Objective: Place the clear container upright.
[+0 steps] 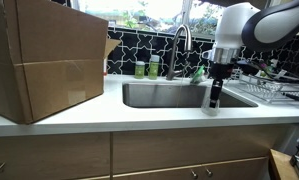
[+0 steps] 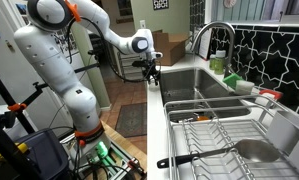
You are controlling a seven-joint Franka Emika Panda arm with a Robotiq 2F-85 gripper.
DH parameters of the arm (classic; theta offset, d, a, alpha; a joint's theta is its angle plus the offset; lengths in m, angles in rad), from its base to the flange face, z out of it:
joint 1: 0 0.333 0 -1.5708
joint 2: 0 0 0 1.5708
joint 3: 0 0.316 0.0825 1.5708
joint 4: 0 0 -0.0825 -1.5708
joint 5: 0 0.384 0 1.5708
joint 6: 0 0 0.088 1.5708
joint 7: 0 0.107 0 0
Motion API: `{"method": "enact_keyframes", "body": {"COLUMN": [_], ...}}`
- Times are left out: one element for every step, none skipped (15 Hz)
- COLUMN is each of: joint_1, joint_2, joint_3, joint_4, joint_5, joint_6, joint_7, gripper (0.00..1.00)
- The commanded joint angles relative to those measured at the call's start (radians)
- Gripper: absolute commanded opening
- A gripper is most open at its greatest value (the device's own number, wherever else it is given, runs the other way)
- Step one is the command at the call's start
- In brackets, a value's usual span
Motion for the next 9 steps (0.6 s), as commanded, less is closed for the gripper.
{"method": "enact_keyframes", "body": {"joint_1": [0.004, 0.002, -0.001, -0.003, -0.006, -0.010, -0.012, -0.017, -0.020], "joint_2": [0.019, 0.017, 0.014, 0.012, 0.007, 0.003, 0.004, 0.008, 0.016], "joint_3": [-0.008, -0.008, -0.004, 0.000, 0.005, 0.012, 0.017, 0.027, 0.034], "joint_4": [0.023, 0.028, 0.035, 0.045, 0.053, 0.064, 0.075, 0.087, 0.097], "joint_5": [0.032, 0.034, 0.024, 0.016, -0.002, -0.035, -0.062, -0.112, -0.159], "joint_6": [-0.025, -0.044, -0.077, -0.121, -0.167, -0.219, -0.264, -0.310, -0.345], "joint_7": [-0.015, -0.009, 0.010, 0.028, 0.045, 0.072, 0.094, 0.139, 0.172], "gripper": [0.34, 0.34, 0.33, 0.33, 0.33, 0.33, 0.33, 0.33, 0.33]}}
